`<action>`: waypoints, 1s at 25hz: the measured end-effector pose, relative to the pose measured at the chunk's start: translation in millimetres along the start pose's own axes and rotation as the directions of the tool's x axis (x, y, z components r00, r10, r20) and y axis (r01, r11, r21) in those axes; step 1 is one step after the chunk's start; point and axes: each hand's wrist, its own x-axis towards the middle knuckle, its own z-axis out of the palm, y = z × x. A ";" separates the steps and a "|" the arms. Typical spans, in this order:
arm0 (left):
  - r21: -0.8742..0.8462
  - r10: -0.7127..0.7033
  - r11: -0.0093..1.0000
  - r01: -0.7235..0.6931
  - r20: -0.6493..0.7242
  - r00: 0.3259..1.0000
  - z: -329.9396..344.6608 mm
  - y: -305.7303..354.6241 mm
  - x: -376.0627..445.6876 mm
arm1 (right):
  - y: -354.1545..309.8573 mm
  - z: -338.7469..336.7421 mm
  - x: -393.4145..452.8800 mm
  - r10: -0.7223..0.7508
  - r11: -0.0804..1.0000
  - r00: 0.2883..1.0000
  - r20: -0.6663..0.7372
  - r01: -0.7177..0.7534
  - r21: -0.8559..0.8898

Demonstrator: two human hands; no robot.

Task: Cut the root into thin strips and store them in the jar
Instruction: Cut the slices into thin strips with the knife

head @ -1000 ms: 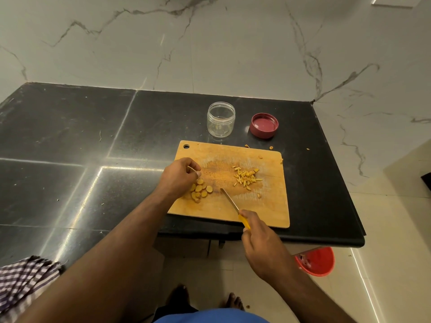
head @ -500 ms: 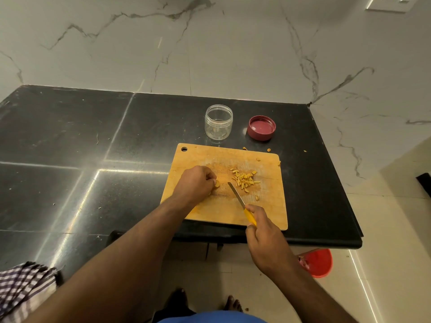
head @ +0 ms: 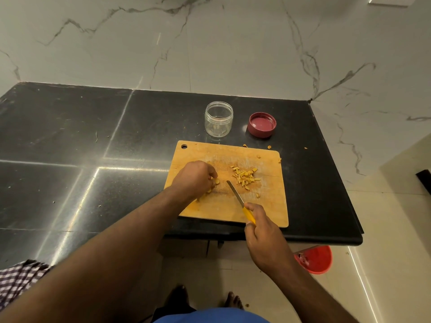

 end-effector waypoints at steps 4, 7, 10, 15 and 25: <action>0.045 0.028 0.999 -0.028 0.006 1.000 0.4 4.3 3.9 | 1.3 0.0 -0.9 0.014 1.000 1.000 0.004 -0.014 0.001; 0.035 0.028 0.999 -0.028 0.002 1.000 3.4 9.4 4.0 | 1.3 -0.5 -0.6 0.015 1.000 1.000 0.002 -0.015 -0.004; 0.031 0.022 0.999 -0.021 -0.009 1.000 5.4 11.8 3.7 | 0.1 -1.0 0.5 0.007 1.000 1.000 -0.004 -0.007 -0.008; 0.002 0.011 1.000 -0.011 -0.013 1.000 6.8 12.2 2.5 | -4.9 0.4 3.8 -0.003 1.000 1.000 -0.009 0.003 -0.018; -0.096 -0.078 0.993 0.068 -0.101 0.992 19.6 14.4 -3.7 | -16.1 7.8 17.2 -0.060 0.993 0.998 -0.022 0.058 -0.103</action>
